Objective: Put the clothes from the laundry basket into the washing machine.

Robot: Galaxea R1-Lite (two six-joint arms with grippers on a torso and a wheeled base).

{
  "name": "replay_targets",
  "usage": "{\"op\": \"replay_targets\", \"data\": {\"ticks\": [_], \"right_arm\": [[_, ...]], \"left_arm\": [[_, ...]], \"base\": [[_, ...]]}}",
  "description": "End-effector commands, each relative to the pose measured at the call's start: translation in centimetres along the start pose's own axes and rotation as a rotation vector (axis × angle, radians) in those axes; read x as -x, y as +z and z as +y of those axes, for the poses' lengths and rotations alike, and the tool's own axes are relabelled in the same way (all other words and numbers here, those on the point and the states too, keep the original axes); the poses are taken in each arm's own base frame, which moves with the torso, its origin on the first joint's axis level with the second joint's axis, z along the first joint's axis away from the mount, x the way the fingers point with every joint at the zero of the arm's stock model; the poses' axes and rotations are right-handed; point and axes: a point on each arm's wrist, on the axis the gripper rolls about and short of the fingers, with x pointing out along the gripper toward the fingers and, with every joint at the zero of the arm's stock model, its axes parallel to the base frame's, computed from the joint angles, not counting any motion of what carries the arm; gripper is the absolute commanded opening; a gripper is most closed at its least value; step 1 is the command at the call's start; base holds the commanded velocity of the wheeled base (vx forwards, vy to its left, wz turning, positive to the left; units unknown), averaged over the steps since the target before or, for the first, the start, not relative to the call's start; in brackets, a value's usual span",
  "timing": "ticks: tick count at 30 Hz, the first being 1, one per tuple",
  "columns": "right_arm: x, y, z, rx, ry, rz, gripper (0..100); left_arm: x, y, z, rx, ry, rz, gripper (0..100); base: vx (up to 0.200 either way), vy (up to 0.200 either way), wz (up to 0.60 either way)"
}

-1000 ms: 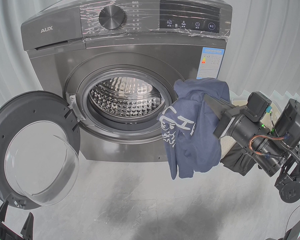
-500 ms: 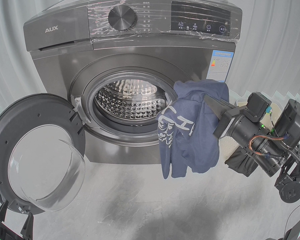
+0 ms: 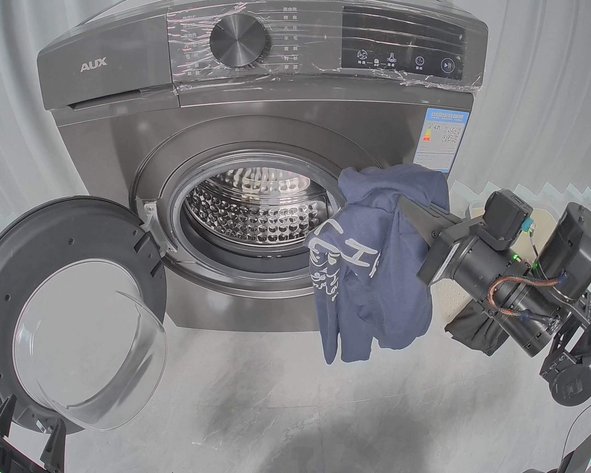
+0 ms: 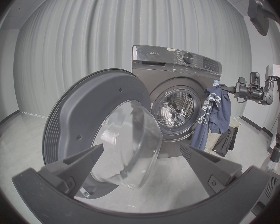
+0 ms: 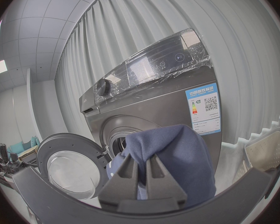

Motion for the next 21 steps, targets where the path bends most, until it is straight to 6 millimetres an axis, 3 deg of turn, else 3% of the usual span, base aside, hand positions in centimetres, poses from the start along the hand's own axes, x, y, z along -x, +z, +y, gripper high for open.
{"op": "replay_targets", "data": {"ticks": [1, 8, 14, 21], "right_arm": [[0.04, -0.08, 0.06, 0.000, 0.002, 0.003, 0], [0.23, -0.33, 0.22, 0.000, 0.010, 0.015, 0], [0.23, -0.33, 0.22, 0.000, 0.010, 0.015, 0], [0.23, -0.31, 0.22, -0.001, 0.010, 0.013, 0]], "left_arm": [[0.04, -0.41, 0.02, 0.000, 0.002, -0.005, 100], [0.05, -0.36, 0.02, -0.003, -0.001, -0.006, 100], [0.04, -0.41, 0.01, -0.003, 0.000, -0.005, 100], [0.05, -0.36, 0.01, -0.003, 0.000, -0.006, 100]], "base": [[0.000, 0.000, 0.00], [0.000, 0.000, 0.00], [-0.200, 0.000, 0.00], [0.000, 0.000, 0.00]]}}
